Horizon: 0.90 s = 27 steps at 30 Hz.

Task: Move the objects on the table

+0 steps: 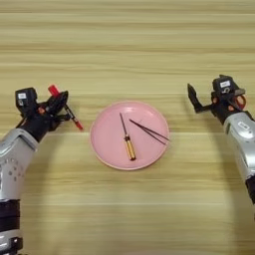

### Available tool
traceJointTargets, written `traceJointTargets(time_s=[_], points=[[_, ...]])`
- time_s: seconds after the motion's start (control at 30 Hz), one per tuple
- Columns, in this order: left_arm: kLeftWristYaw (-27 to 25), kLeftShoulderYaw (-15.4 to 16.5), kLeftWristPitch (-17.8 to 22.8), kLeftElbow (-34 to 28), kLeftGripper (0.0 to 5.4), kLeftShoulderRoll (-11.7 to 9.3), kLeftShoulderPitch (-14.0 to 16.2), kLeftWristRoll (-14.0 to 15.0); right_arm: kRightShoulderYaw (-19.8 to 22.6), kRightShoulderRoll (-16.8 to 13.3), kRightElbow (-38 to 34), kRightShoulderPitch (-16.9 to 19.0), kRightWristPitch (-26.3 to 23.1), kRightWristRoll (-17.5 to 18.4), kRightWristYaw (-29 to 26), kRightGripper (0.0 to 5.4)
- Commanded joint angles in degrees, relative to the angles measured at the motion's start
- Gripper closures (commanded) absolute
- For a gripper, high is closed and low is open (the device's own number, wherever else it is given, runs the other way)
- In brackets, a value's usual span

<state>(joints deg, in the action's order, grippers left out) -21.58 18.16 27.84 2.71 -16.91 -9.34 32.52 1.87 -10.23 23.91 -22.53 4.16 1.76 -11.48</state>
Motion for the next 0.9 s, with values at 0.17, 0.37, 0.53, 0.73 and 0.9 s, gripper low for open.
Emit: traceJointTargets(time_s=[0.17,0.37,0.53,0.73,0.9], points=[[0.6,-2.6,-2.4,7.9,4.93,-0.9,-3.4,-5.7,0.3,0.3,-0.3,-1.2,-0.4,0.3,0.2,0.0],[-0.3,-3.8,-4.6,14.3,4.93,-0.8,-6.4,-8.0,0.2,0.6,-0.2,-1.3,-0.4,0.2,0.2,0.0],[-0.9,-4.8,-6.5,19.1,4.93,-0.4,-8.5,-9.6,0.2,0.7,-0.2,-1.3,-0.3,0.2,0.3,0.0],[-0.5,-5.4,-9.6,24.3,4.93,0.7,-10.6,-11.5,0.3,0.7,-0.3,-1.3,-0.3,0.2,0.3,0.0],[1.0,-6.2,-15.5,27.8,4.93,2.3,-11.5,-14.1,0.3,0.6,-0.3,-1.2,-0.3,0.2,0.2,0.0]])
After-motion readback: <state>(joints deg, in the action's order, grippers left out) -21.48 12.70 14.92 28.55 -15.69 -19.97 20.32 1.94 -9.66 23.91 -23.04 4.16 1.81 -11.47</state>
